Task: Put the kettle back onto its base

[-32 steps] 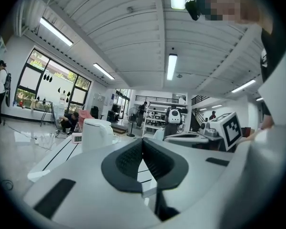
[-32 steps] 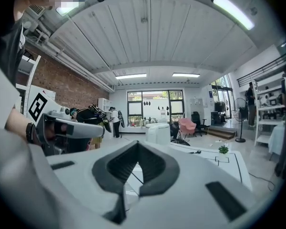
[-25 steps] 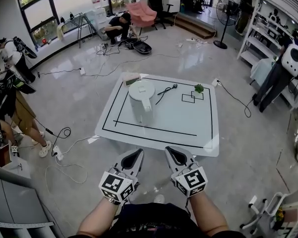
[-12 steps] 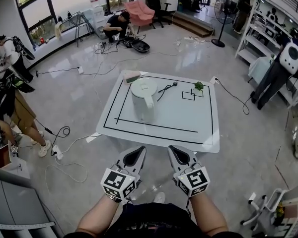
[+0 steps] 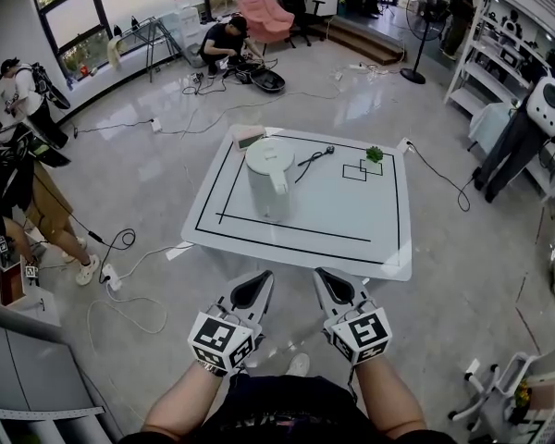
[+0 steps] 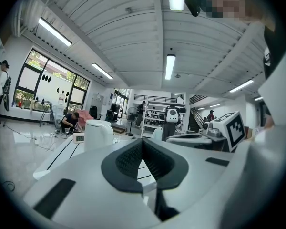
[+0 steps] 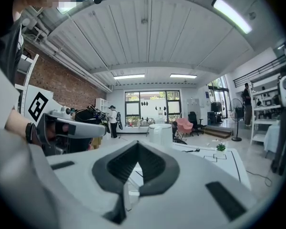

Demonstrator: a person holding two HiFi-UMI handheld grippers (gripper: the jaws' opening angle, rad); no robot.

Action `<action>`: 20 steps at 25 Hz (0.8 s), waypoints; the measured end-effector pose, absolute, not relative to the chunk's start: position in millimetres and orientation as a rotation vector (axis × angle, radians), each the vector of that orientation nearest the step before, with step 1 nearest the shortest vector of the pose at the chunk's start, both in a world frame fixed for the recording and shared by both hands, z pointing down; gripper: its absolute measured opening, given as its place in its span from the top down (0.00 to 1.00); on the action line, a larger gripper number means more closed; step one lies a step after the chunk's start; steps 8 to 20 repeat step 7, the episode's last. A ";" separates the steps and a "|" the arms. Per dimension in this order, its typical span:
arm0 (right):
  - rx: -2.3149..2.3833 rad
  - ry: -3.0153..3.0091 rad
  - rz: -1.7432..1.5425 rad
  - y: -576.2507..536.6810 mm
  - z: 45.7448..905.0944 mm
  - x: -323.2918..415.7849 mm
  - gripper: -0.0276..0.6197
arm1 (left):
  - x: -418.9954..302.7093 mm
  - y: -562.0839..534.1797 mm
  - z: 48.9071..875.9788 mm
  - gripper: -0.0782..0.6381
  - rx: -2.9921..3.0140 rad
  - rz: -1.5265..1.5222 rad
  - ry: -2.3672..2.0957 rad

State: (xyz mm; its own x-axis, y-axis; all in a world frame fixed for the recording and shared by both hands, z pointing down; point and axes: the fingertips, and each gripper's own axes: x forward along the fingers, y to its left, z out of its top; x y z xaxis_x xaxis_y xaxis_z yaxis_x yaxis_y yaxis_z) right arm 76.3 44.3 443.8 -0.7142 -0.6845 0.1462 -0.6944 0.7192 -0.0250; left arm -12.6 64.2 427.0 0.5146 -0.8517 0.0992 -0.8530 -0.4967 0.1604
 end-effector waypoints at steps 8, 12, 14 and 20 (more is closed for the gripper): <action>1.104 -2.811 0.118 50.8 443.8 85.2 0.95 | -1.3 70.9 427.6 0.89 2.554 0.008 -1.480; 1.104 -2.811 0.118 50.8 443.8 85.2 0.95 | -1.3 70.9 427.6 0.89 2.554 0.008 -1.480; 1.104 -2.811 0.118 50.8 443.8 85.2 0.95 | -1.3 70.9 427.6 0.89 2.554 0.008 -1.480; 1.104 -2.811 0.118 50.8 443.8 85.2 0.95 | -1.3 70.9 427.6 0.89 2.554 0.008 -1.480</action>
